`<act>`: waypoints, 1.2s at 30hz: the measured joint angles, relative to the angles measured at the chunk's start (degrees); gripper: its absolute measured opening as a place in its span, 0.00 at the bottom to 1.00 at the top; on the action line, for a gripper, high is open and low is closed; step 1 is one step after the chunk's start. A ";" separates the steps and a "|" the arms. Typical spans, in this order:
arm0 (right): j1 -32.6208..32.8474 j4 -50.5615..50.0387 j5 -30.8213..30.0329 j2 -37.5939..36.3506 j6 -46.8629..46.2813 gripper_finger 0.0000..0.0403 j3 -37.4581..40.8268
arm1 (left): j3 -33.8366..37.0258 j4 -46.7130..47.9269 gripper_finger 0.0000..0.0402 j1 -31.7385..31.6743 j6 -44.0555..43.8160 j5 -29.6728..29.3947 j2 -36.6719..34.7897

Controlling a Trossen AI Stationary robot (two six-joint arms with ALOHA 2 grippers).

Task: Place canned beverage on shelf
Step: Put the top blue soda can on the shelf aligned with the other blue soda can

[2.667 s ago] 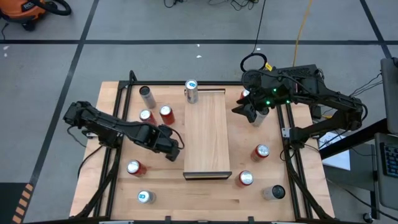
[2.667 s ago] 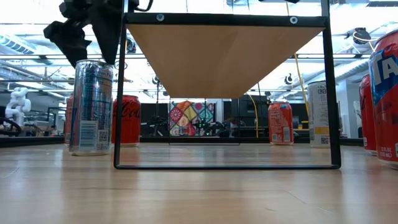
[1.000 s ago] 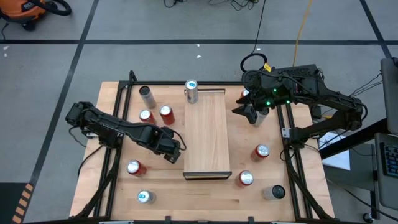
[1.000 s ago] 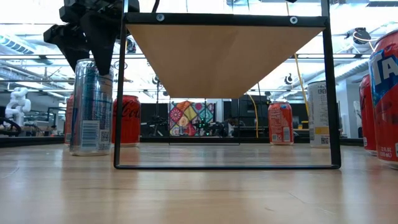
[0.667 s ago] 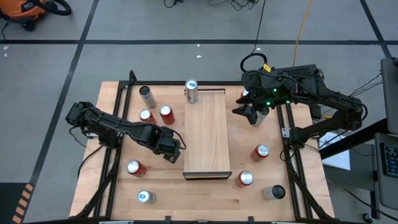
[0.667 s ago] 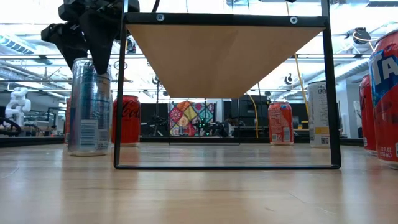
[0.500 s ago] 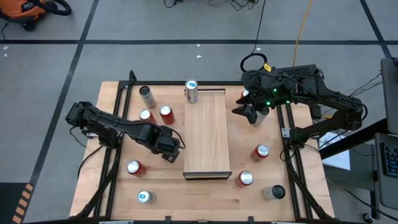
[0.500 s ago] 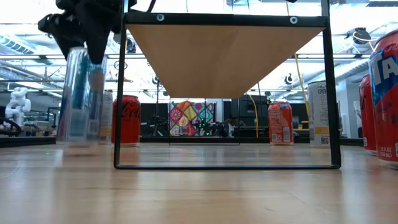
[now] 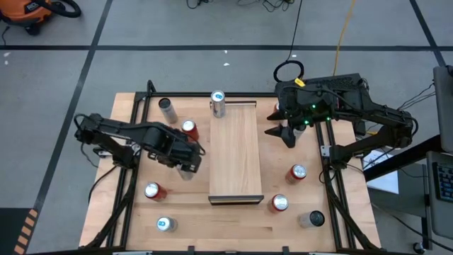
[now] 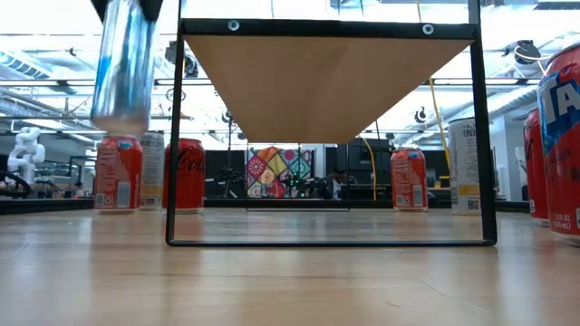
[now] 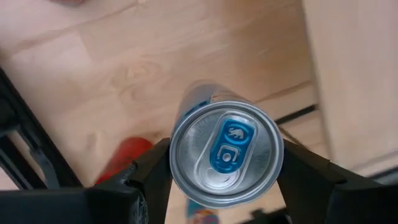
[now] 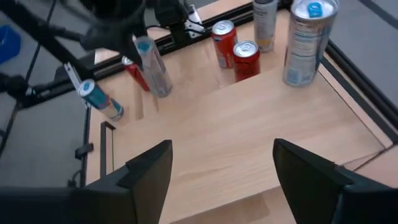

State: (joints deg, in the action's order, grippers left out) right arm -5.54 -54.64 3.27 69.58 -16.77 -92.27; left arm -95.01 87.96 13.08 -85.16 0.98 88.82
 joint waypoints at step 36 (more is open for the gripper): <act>4.54 12.58 8.96 4.85 7.00 0.73 0.00 | -16.25 -11.82 0.58 -3.43 -12.90 -10.54 -0.55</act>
State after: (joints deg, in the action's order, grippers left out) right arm -0.99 -42.06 12.23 74.43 -9.78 -92.27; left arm -111.26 76.14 9.65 -98.06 -9.56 88.27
